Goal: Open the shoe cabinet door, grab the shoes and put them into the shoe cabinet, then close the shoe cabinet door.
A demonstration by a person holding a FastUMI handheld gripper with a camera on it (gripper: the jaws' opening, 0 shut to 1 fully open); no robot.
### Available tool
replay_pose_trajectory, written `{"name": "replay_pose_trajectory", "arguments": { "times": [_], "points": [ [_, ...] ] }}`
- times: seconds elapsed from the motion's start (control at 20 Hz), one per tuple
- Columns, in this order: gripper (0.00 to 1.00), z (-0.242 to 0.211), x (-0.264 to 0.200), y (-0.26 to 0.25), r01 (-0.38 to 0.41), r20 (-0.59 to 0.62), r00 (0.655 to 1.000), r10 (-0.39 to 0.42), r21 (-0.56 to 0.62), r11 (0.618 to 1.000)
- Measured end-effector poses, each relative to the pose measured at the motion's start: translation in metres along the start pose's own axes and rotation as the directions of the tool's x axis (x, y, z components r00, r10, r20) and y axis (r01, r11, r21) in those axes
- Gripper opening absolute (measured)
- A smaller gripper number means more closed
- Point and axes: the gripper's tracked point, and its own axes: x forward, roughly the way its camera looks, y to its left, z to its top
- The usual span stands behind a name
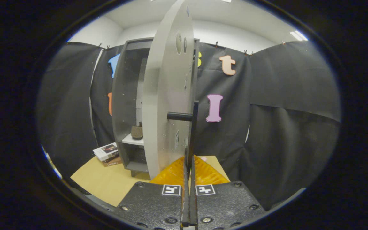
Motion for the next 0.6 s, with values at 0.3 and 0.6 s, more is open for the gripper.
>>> {"name": "replay_pose_trajectory", "arguments": {
  "times": [0.3, 0.6],
  "points": [
    [0.04, -0.002, 0.009, -0.039, -0.015, 0.013, 1.000, 0.014, 0.061, 0.998],
    [0.04, -0.003, 0.012, -0.051, -0.046, 0.010, 0.999, 0.045, 0.065, 0.997]
  ]
}}
